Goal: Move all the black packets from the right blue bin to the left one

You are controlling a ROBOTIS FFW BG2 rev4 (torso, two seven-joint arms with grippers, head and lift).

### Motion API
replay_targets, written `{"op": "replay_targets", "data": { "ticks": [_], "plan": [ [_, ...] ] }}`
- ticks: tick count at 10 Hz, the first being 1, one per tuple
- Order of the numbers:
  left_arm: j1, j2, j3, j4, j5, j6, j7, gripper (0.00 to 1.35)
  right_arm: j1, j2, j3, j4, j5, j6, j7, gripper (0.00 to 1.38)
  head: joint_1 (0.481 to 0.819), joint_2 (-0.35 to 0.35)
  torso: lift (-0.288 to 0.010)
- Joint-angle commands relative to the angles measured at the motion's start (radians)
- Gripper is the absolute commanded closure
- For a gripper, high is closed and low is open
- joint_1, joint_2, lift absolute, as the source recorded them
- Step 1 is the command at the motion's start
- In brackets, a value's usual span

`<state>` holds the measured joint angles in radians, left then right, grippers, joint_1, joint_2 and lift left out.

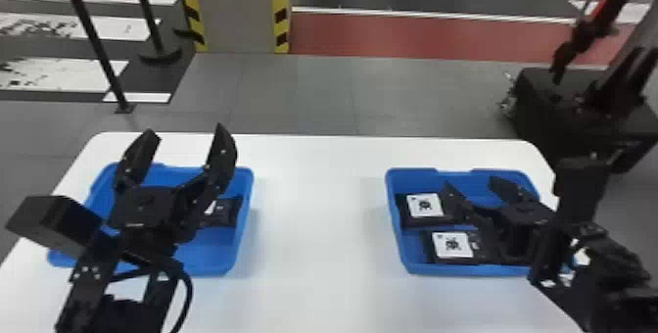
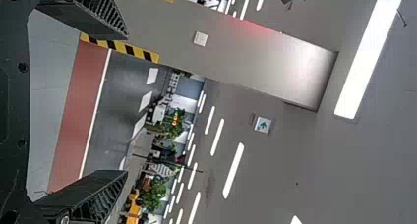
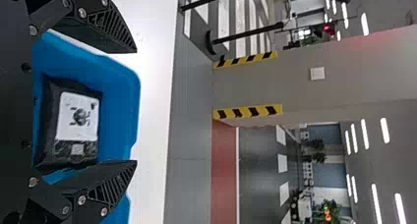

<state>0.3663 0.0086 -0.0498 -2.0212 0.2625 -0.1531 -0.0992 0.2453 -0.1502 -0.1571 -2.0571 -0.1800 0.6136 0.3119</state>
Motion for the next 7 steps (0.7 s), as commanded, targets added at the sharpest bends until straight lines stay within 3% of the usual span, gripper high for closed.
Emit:
{"op": "replay_targets", "data": {
  "ticks": [1, 4, 7],
  "plan": [
    [0.002, -0.001, -0.005, -0.002, -0.003, 0.016, -0.002, 0.04, -0.039, 0.000, -0.001, 0.107, 0.014, 0.000, -0.017, 0.24, 0.695, -0.068, -0.110],
    [-0.006, -0.001, -0.005, -0.002, -0.014, 0.048, -0.016, 0.04, -0.226, 0.001, 0.007, 0.463, 0.042, -0.101, 0.018, 0.25, 0.695, -0.107, -0.110],
    [-0.003, 0.001, 0.001, -0.002, -0.017, 0.060, -0.020, 0.04, -0.312, 0.004, 0.028, 0.642, 0.050, -0.108, 0.033, 0.25, 0.695, -0.116, -0.110]
  ]
}}
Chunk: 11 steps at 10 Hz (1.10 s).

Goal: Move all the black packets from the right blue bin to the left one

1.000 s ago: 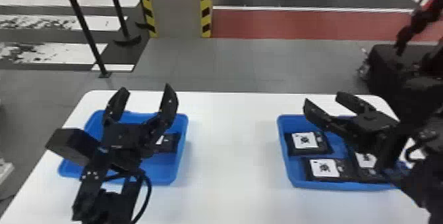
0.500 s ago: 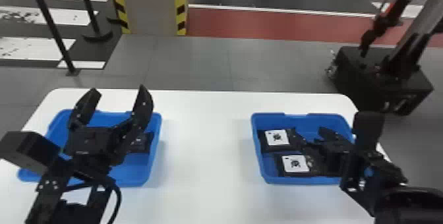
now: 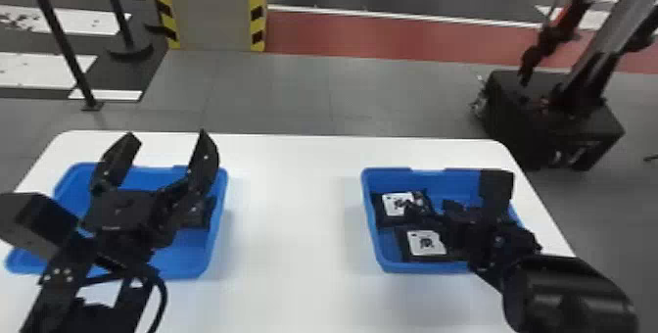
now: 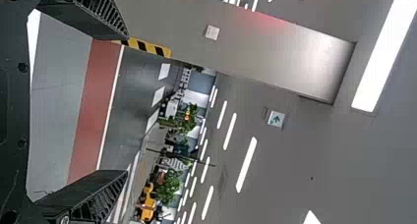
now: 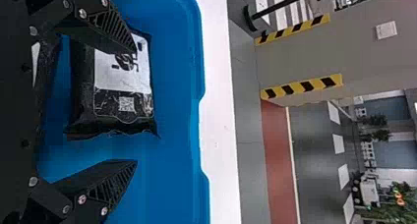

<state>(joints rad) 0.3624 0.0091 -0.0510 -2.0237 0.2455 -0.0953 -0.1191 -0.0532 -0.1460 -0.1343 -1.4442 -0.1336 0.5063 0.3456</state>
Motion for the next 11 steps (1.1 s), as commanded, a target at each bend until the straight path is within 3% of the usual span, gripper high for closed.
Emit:
{"op": "replay_targets", "data": {
  "ticks": [1, 3, 4, 5, 6, 8, 11],
  "plan": [
    [0.003, 0.000, 0.005, 0.000, 0.000, 0.007, -0.002, 0.04, -0.035, 0.000, 0.007, 0.086, -0.001, -0.008, 0.006, 0.25, 0.695, -0.110, -0.110],
    [0.006, 0.000, 0.013, 0.000, 0.001, 0.017, -0.007, 0.04, -0.087, 0.000, 0.007, 0.184, 0.000, -0.018, 0.023, 0.25, 0.695, -0.104, -0.110],
    [0.006, 0.000, 0.016, 0.000, 0.001, 0.019, -0.008, 0.04, -0.136, -0.001, 0.007, 0.267, 0.008, -0.050, 0.053, 0.39, 0.695, -0.102, -0.110],
    [0.008, 0.000, 0.017, 0.000, 0.000, 0.022, -0.008, 0.04, -0.146, 0.000, 0.007, 0.287, 0.011, -0.087, 0.072, 1.11, 0.695, -0.099, -0.110],
    [0.008, -0.003, 0.023, 0.000, -0.002, 0.029, -0.008, 0.04, -0.099, 0.017, 0.004, 0.223, -0.035, -0.087, 0.058, 1.15, 0.695, -0.094, -0.110],
    [0.013, -0.008, 0.034, 0.000, -0.003, 0.024, -0.008, 0.04, -0.043, 0.019, 0.005, 0.113, -0.047, -0.045, 0.058, 1.18, 0.695, -0.080, -0.110],
    [0.018, -0.012, 0.040, 0.000, -0.002, 0.024, -0.008, 0.05, 0.006, 0.013, 0.005, 0.049, -0.123, -0.028, 0.061, 1.19, 0.695, -0.062, -0.110]
  ]
}}
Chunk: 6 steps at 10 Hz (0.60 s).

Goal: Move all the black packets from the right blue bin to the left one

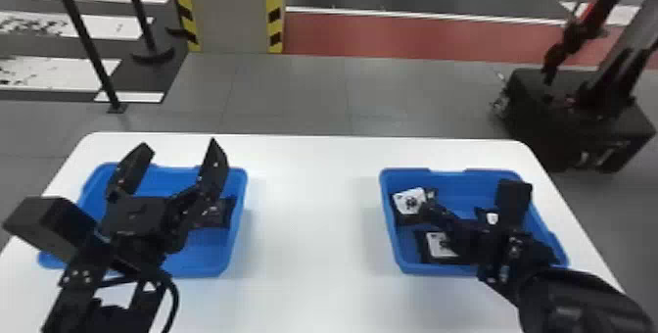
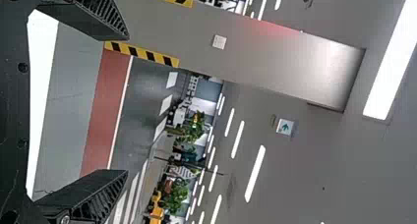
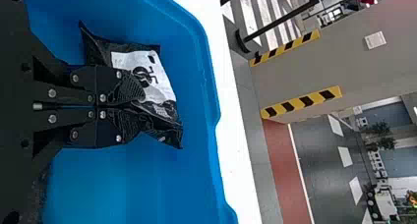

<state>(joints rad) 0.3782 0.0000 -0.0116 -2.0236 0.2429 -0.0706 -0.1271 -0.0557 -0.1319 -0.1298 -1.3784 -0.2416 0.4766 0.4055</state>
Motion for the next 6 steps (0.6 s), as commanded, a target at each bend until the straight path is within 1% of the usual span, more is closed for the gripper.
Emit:
{"op": "replay_targets", "data": {
  "ticks": [1, 2, 3, 4, 5, 6],
  "plan": [
    [0.000, -0.003, 0.001, 0.000, 0.001, -0.001, 0.000, 0.05, 0.046, -0.002, 0.001, -0.093, -0.031, 0.031, 0.006, 1.19, 0.695, -0.057, -0.110],
    [-0.005, -0.003, 0.001, 0.000, 0.001, -0.001, 0.001, 0.05, 0.088, -0.002, 0.001, -0.171, -0.065, 0.061, 0.009, 1.19, 0.695, -0.052, -0.110],
    [-0.008, -0.003, -0.001, 0.000, 0.001, -0.001, 0.000, 0.05, 0.142, -0.002, 0.001, -0.250, -0.128, 0.100, 0.010, 1.19, 0.695, -0.043, -0.110],
    [-0.008, -0.003, -0.001, 0.000, 0.003, -0.013, 0.001, 0.05, 0.200, -0.003, -0.001, -0.353, -0.188, 0.154, 0.013, 1.19, 0.695, -0.037, -0.110],
    [-0.008, -0.003, 0.001, 0.000, 0.012, -0.020, 0.001, 0.05, 0.247, -0.011, -0.001, -0.461, -0.225, 0.193, 0.016, 1.19, 0.695, -0.022, -0.110],
    [-0.008, -0.003, 0.001, 0.000, 0.019, -0.023, 0.001, 0.05, 0.277, -0.018, -0.001, -0.547, -0.242, 0.201, 0.019, 1.19, 0.695, -0.002, -0.110]
  ]
}}
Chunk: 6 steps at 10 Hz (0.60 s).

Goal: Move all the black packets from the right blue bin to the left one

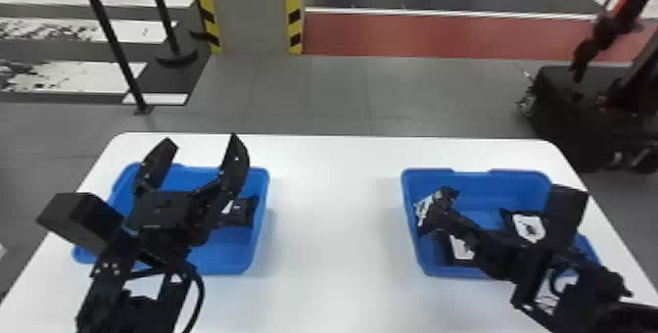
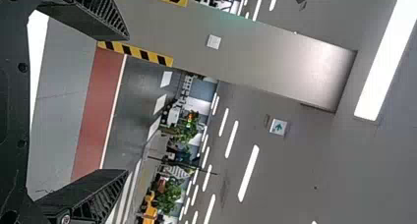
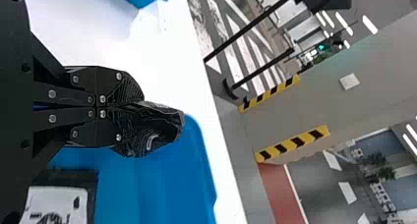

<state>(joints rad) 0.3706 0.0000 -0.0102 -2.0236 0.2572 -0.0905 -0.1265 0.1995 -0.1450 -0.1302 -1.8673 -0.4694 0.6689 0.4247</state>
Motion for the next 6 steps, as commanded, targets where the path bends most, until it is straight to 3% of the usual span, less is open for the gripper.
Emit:
{"op": "replay_targets", "data": {
  "ticks": [1, 4, 6],
  "plan": [
    [0.000, -0.003, 0.000, 0.000, 0.005, -0.003, -0.001, 0.05, 0.039, -0.008, -0.002, -0.132, 0.000, 0.016, -0.001, 1.19, 0.695, 0.017, -0.110],
    [-0.005, -0.003, -0.007, 0.000, 0.007, 0.005, -0.001, 0.05, 0.058, -0.007, -0.003, -0.272, -0.025, 0.016, 0.002, 1.19, 0.695, 0.029, -0.110],
    [-0.005, -0.003, -0.007, 0.000, 0.036, 0.019, -0.001, 0.05, -0.050, 0.004, 0.003, -0.107, -0.118, 0.001, 0.154, 1.19, 0.695, 0.052, -0.110]
  ]
}}
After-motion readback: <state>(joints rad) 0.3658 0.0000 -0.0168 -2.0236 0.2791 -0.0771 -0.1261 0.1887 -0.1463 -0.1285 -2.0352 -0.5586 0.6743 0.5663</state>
